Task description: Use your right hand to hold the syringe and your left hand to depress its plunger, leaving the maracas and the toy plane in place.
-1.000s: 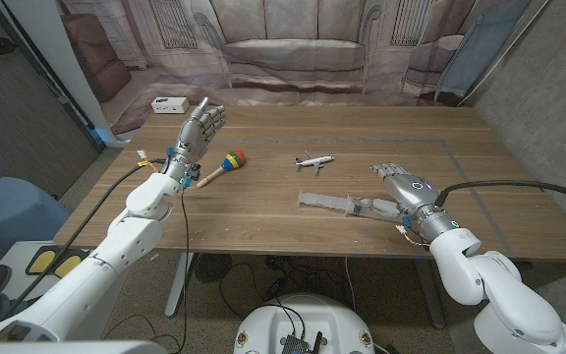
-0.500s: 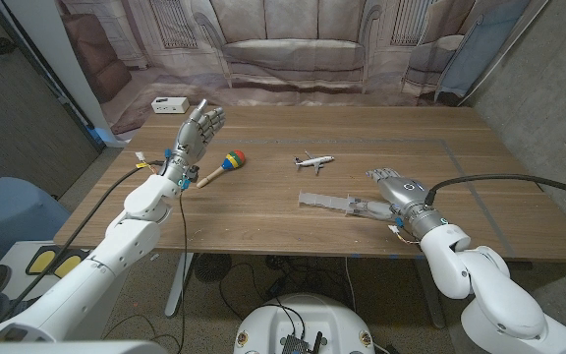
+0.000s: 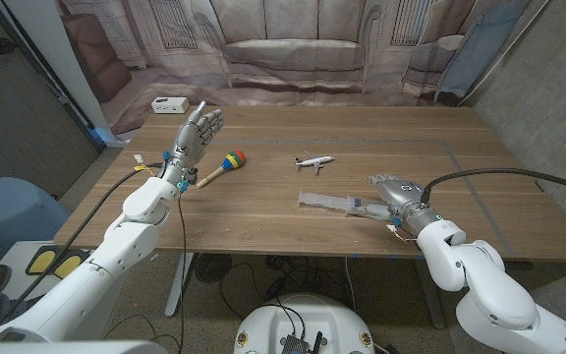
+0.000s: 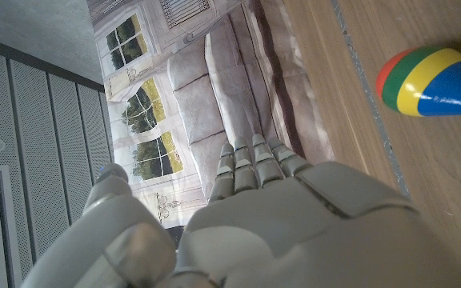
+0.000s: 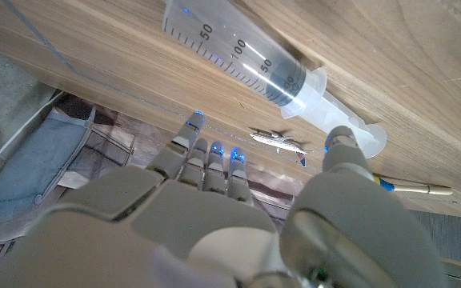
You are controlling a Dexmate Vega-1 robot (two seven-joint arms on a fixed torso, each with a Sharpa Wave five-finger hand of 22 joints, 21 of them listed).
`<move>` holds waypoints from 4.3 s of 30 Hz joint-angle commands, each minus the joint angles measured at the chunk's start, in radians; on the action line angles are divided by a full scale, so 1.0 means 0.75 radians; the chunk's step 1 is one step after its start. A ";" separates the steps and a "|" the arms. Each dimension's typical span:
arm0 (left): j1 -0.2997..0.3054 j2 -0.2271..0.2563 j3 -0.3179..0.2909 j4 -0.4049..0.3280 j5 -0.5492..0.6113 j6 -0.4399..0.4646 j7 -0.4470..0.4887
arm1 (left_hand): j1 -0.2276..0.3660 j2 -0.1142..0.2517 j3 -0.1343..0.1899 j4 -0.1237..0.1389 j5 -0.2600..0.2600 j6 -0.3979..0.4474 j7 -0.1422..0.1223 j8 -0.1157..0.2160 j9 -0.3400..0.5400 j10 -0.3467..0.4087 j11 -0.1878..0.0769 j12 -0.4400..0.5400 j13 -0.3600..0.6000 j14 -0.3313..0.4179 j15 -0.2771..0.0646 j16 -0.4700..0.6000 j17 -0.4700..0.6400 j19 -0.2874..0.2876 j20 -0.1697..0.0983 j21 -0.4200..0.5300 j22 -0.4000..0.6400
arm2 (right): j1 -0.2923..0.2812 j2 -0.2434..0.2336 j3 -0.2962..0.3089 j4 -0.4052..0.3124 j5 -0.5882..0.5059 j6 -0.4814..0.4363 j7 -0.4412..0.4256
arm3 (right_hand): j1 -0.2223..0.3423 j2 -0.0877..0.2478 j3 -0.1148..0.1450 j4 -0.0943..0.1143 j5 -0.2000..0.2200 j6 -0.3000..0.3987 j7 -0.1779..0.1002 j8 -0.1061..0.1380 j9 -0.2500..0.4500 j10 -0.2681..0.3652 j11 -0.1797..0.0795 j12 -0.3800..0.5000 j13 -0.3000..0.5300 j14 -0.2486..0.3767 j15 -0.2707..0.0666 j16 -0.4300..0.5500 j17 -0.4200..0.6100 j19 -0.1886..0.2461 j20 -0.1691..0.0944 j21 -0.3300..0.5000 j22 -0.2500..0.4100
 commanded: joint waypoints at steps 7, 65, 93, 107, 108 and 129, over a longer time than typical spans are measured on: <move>0.002 0.001 0.005 -0.004 0.006 -0.017 -0.019 | 0.011 0.000 0.002 -0.008 -0.005 0.009 0.000 -0.003 0.006 0.013 -0.003 -0.003 0.008 0.012 -0.002 -0.001 0.006 0.001 0.015 -0.002 0.007 | 0.082 -0.045 -0.075 0.022 0.046 -0.066 0.021 | 0.063 -0.005 0.025 -0.004 0.008 0.008 0.011 0.004 0.005 0.031 -0.009 0.011 0.003 0.043 -0.005 0.009 -0.003 0.050 -0.003 0.014 0.005; -0.015 -0.006 0.007 0.006 0.006 0.006 0.007 | 0.011 -0.001 -0.004 -0.007 -0.006 0.011 -0.003 -0.004 0.007 0.015 -0.007 -0.011 0.009 0.015 -0.003 -0.002 0.006 -0.002 0.022 -0.004 0.007 | 0.256 -0.102 -0.169 0.165 0.483 -0.050 -0.173 | 0.261 -0.060 0.071 0.011 0.012 0.116 -0.024 0.005 0.008 0.078 -0.023 0.001 0.006 0.059 -0.003 -0.010 -0.004 -0.104 0.053 0.001 0.002; -0.049 -0.016 0.024 0.026 0.009 0.021 -0.001 | 0.012 0.001 -0.005 -0.007 -0.006 0.012 -0.002 -0.005 0.007 0.017 -0.007 -0.013 0.009 0.015 -0.004 -0.003 0.006 -0.003 0.022 -0.004 0.007 | 0.367 -0.163 -0.293 0.169 0.509 -0.084 -0.178 | 0.445 -0.043 0.106 0.006 0.012 0.241 -0.009 0.016 0.011 0.250 -0.030 0.046 0.005 0.304 -0.041 0.050 0.005 0.334 -0.005 0.081 0.004; -0.051 -0.018 0.024 0.025 0.009 0.025 0.004 | 0.013 0.003 -0.005 -0.007 -0.006 0.013 -0.004 -0.005 0.007 0.019 -0.008 -0.013 0.009 0.016 -0.004 -0.003 0.006 -0.004 0.027 -0.005 0.007 | 0.405 -0.155 -0.344 0.212 0.432 -0.076 -0.149 | 0.624 -0.013 0.146 -0.005 0.012 0.328 -0.041 0.026 0.013 0.341 -0.049 0.061 0.003 0.400 -0.084 0.074 0.016 0.475 -0.060 0.087 0.003; -0.052 -0.018 0.025 0.026 0.009 0.025 0.003 | 0.013 0.003 -0.005 -0.007 -0.006 0.013 -0.004 -0.005 0.007 0.019 -0.007 -0.013 0.009 0.015 -0.006 -0.004 0.006 -0.004 0.027 -0.005 0.007 | 0.408 -0.153 -0.348 0.217 0.426 -0.075 -0.148 | 0.635 -0.010 0.147 -0.003 0.012 0.336 -0.047 0.027 0.013 0.346 -0.051 0.061 0.003 0.407 -0.089 0.077 0.018 0.484 -0.067 0.087 0.003; -0.059 -0.026 0.030 0.028 0.010 0.027 0.009 | 0.013 0.004 -0.006 -0.007 -0.006 0.011 -0.003 -0.006 0.007 0.017 -0.012 -0.015 0.009 0.015 -0.007 -0.004 0.006 -0.005 0.027 -0.005 0.007 | 0.409 -0.100 -0.376 0.321 0.247 0.007 -0.201 | 0.923 0.098 0.120 0.013 -0.012 0.689 -0.138 0.095 0.019 0.680 -0.131 0.115 0.004 0.779 -0.253 0.287 0.131 0.796 -0.182 0.165 0.021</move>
